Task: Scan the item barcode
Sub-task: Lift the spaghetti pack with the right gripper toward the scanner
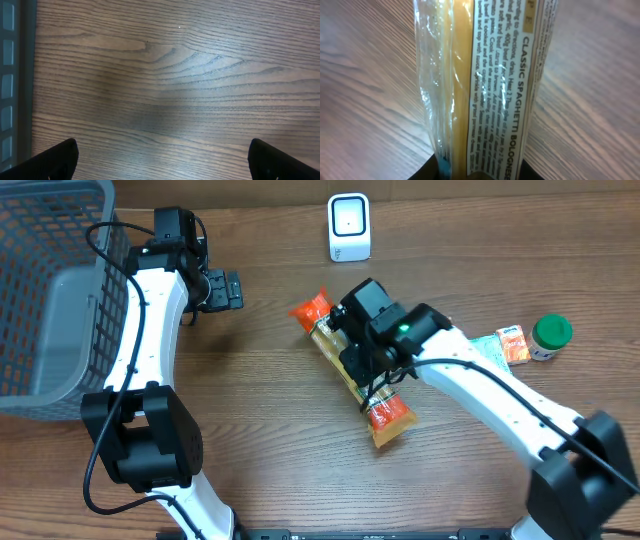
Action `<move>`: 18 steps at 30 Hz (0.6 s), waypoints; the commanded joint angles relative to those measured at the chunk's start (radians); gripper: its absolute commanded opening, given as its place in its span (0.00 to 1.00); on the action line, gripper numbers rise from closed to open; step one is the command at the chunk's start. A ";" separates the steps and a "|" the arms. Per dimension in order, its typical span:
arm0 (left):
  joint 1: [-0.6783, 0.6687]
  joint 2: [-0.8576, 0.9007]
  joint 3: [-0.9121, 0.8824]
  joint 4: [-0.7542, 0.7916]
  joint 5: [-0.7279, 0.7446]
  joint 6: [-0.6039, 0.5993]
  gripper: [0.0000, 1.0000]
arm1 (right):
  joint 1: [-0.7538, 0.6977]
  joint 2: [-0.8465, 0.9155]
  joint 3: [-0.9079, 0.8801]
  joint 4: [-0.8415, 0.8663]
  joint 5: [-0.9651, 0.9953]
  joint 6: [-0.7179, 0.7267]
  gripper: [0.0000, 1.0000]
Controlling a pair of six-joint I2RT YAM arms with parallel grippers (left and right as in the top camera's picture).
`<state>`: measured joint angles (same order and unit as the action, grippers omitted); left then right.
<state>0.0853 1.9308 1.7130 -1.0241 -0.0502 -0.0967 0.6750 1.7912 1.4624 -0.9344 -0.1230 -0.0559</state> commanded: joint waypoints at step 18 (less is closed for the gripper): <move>0.000 -0.006 -0.004 0.001 -0.009 0.011 1.00 | -0.036 -0.095 0.480 -0.283 0.159 -0.038 0.03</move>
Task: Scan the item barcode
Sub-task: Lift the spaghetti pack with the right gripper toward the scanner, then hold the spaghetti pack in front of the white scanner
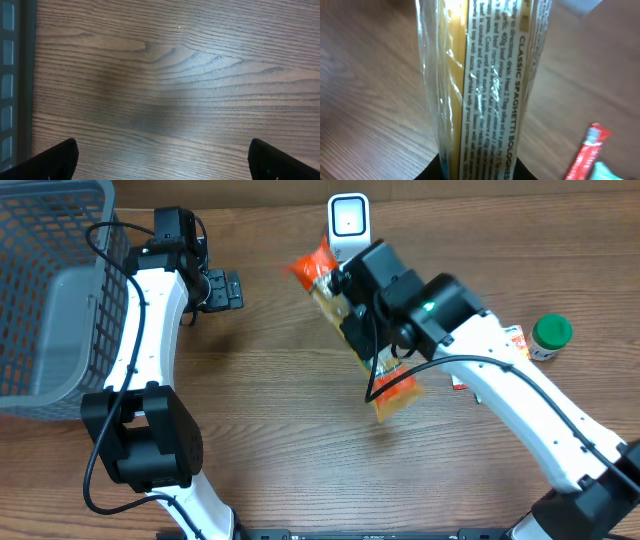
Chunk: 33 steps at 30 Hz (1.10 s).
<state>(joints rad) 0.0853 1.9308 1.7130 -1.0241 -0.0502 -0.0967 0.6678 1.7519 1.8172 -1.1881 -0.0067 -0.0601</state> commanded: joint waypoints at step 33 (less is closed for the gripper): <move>0.000 -0.006 -0.004 0.001 -0.009 0.011 1.00 | -0.040 0.472 0.512 0.496 0.431 -0.977 0.03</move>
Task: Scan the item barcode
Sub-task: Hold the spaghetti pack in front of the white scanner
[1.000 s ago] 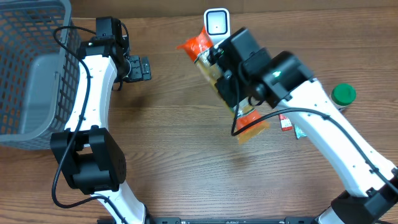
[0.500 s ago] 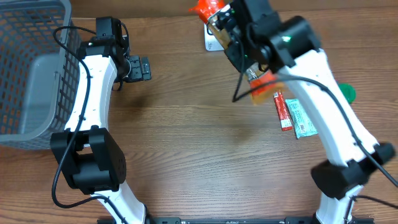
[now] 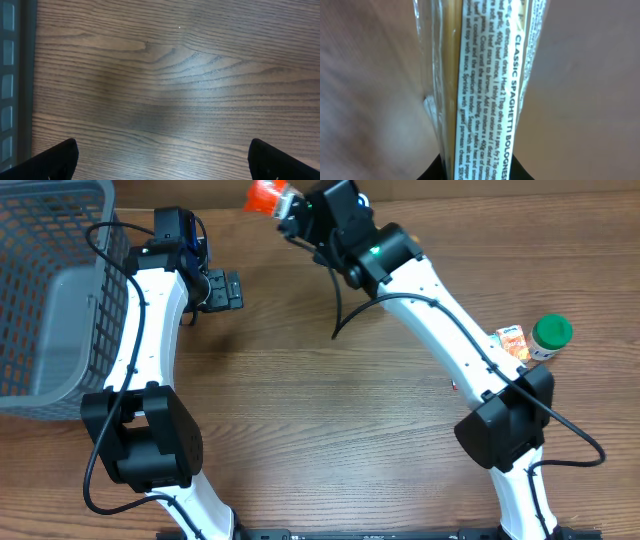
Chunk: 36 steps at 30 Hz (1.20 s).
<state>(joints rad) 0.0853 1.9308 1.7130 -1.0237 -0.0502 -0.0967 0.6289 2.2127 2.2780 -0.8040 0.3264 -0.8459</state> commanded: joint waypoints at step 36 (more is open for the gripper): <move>-0.001 -0.006 -0.004 0.001 -0.009 0.011 1.00 | -0.045 0.463 0.050 1.260 0.239 -0.382 0.04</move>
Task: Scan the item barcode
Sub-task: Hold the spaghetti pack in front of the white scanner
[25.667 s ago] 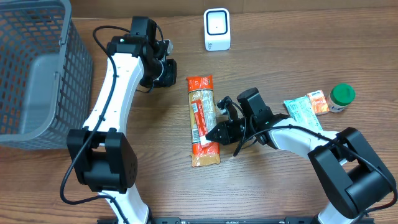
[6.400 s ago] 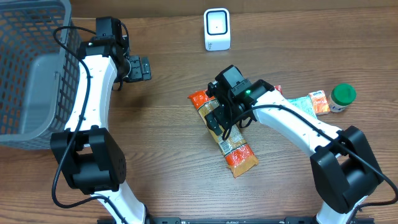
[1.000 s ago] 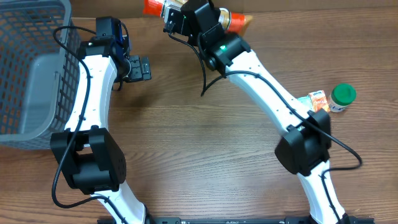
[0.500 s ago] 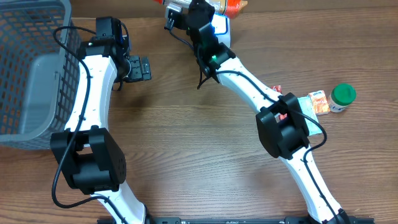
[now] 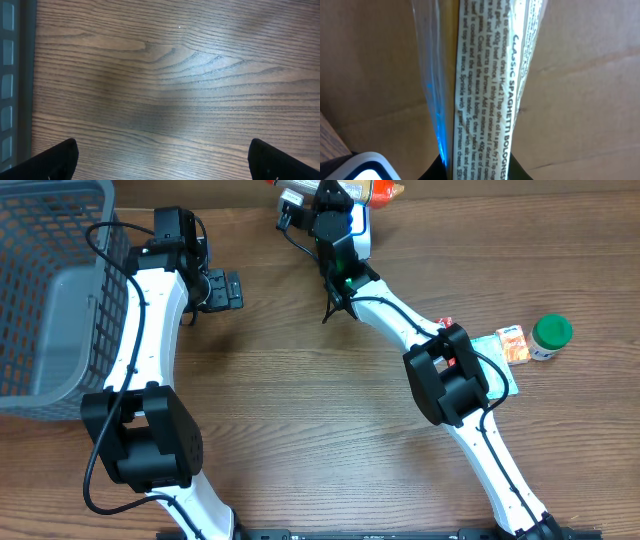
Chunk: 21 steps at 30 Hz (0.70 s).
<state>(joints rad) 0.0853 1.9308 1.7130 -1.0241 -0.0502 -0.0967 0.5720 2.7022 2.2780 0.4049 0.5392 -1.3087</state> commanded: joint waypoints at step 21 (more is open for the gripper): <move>0.000 -0.006 -0.004 0.001 -0.009 0.011 1.00 | 0.040 -0.007 0.039 -0.042 0.068 0.153 0.04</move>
<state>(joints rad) 0.0853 1.9308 1.7130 -1.0241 -0.0502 -0.0967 0.6090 2.7205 2.2780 0.3435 0.6071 -1.1755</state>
